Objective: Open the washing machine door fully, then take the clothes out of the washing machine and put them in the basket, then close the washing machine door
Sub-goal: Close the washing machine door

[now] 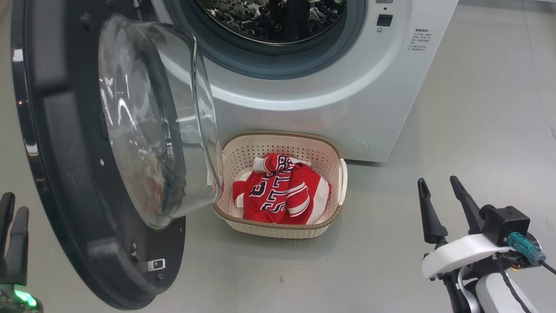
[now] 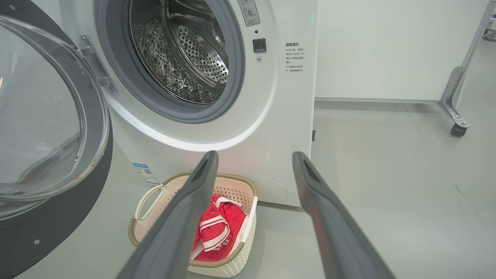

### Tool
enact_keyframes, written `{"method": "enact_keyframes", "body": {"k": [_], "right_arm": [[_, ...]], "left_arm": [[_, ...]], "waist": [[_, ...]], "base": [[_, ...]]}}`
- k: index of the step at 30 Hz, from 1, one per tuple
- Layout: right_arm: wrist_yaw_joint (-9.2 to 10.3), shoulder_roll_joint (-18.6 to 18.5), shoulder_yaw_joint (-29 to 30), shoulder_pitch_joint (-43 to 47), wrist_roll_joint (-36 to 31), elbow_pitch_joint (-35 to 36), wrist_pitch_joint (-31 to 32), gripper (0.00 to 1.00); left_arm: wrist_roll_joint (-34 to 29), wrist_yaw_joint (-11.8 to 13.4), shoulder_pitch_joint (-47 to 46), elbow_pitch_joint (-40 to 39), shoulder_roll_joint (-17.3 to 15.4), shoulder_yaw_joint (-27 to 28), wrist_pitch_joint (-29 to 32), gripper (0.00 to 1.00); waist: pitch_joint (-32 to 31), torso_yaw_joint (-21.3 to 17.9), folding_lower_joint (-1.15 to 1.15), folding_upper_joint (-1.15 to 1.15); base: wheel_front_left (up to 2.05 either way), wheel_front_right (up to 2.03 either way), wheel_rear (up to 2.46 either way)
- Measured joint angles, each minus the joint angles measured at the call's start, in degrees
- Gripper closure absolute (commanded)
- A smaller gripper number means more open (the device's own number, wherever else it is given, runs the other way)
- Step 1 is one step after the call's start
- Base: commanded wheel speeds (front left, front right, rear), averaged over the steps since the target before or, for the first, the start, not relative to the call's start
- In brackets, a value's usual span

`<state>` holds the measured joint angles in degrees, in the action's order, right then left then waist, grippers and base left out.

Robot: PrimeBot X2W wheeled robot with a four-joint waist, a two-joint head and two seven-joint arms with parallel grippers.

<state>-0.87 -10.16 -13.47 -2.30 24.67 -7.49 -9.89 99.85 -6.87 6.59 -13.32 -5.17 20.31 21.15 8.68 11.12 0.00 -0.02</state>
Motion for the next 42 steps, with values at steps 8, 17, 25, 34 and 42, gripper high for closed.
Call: {"method": "enact_keyframes", "body": {"k": [8, 17, 25, 34, 42], "right_arm": [[0.00, -0.04, -0.04, -0.02, 0.00, -0.09, 0.00, 0.00], [0.00, -0.25, -0.12, -0.03, 0.00, -0.38, 0.00, 0.00], [-0.03, -0.25, -0.23, 0.04, 0.00, -1.42, -0.01, 0.00], [-0.01, -0.09, -0.76, 0.83, 0.01, -1.90, 0.00, 0.00], [-0.01, -0.10, -1.00, 1.85, 0.01, -2.53, 0.00, 0.00]], "left_arm": [[-17.26, 0.00, 1.48, -0.22, -4.57, -0.47, -3.63, 0.00], [-37.19, -0.01, 2.93, -1.07, -8.84, -4.36, -8.82, 0.00], [-53.21, 0.76, 4.25, 0.78, -9.25, -7.48, -15.11, 0.00], [-65.16, 4.01, 6.39, 3.21, -9.17, -11.94, -19.61, 0.00], [-71.57, 6.61, 6.62, 6.01, -8.68, -15.05, -22.12, 0.00]], "waist": [[-0.20, 0.29, 0.00, 0.00], [-0.65, 0.40, 0.00, 0.00], [-1.96, 0.43, 0.00, 0.00], [-3.64, 0.20, 0.00, 0.00], [-4.71, 0.08, 0.00, 0.00]], "base": [[0.00, 0.00, 0.00], [0.00, 0.00, 0.00], [0.00, 0.00, 0.00], [0.00, 0.00, 0.00], [0.00, 0.00, 0.00]]}}
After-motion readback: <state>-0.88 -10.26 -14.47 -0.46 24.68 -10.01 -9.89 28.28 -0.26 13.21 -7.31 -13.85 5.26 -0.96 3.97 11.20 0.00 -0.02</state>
